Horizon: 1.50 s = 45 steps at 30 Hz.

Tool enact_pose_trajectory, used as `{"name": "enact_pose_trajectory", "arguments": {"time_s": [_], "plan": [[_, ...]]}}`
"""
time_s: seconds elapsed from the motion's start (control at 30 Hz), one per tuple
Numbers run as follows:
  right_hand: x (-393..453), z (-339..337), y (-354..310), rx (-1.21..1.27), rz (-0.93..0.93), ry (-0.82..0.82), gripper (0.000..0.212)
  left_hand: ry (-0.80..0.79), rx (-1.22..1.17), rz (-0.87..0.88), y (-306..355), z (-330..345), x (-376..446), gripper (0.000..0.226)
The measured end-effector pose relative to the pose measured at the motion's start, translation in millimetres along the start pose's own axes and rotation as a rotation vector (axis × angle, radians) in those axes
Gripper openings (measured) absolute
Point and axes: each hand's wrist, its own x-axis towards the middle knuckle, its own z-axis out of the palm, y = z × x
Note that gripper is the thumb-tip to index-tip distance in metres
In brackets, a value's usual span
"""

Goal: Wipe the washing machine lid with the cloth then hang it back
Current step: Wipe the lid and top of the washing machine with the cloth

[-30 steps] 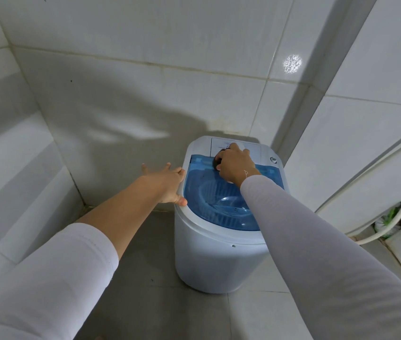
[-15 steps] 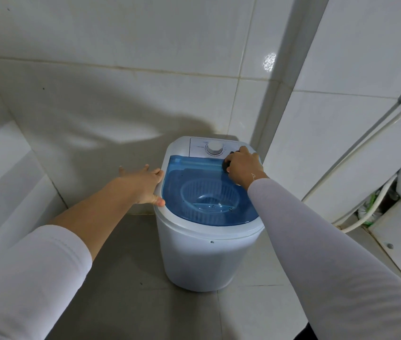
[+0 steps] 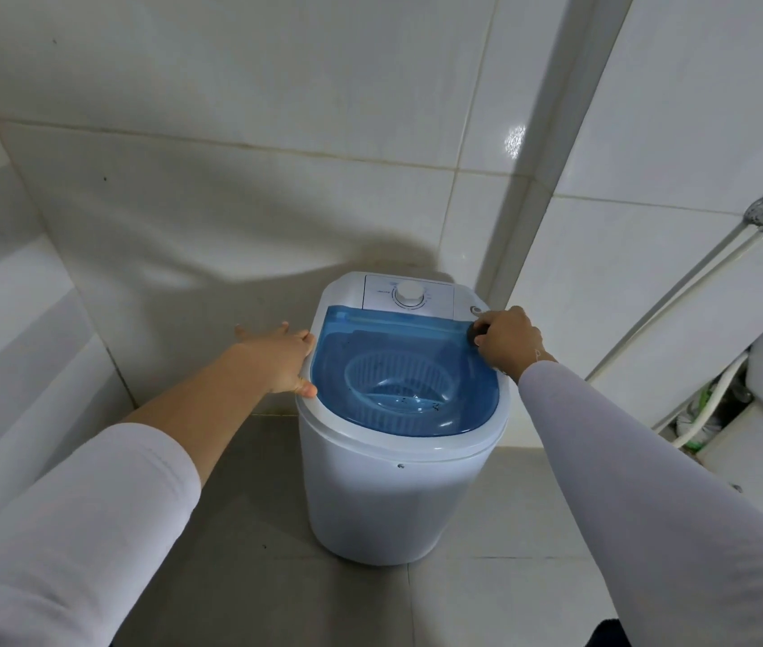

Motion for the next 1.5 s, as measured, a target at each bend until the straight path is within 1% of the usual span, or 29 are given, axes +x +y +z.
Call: {"name": "enact_pose_trajectory", "arguments": {"time_s": [0.1, 0.23, 0.4, 0.5, 0.67, 0.83, 0.93, 1.03, 1.2, 1.5], "plan": [[-2, -15, -11, 0.100, -0.016, 0.030, 0.029, 0.023, -0.027, 0.012, -2, 4, 8, 0.090], [-3, -31, -61, 0.164, -0.210, 0.027, 0.028, 0.034, -0.067, 0.020, -3, 7, 9, 0.090], [-17, -16, -128, 0.059, -0.425, -0.076, 0.032, 0.066, -0.102, -0.011, -2, 9, -2, 0.082], [-22, 9, -150, -0.035, -0.477, -0.134, 0.035, 0.094, -0.154, -0.023, -5, 19, -1, 0.079], [-28, 35, -162, -0.116, -0.456, -0.160, 0.039, 0.075, -0.195, -0.028, -8, 25, 6, 0.081], [-30, 44, -153, -0.100, -0.480, -0.139, 0.036, 0.039, -0.188, -0.040, -4, 16, -5, 0.075], [-31, 43, -147, -0.123, -0.487, -0.123, 0.037, 0.055, -0.208, -0.017, 0, 14, -11, 0.072], [-28, 45, -143, -0.162, -0.490, -0.119, 0.037, 0.052, -0.204, 0.021, 6, 11, -15, 0.077], [-20, 51, -132, -0.168, -0.422, -0.099, 0.039, -0.004, -0.170, 0.035, 15, 10, -17, 0.082], [-15, 50, -104, -0.191, -0.354, -0.047, 0.035, -0.005, -0.130, 0.021, 18, 8, -23, 0.080]]}}
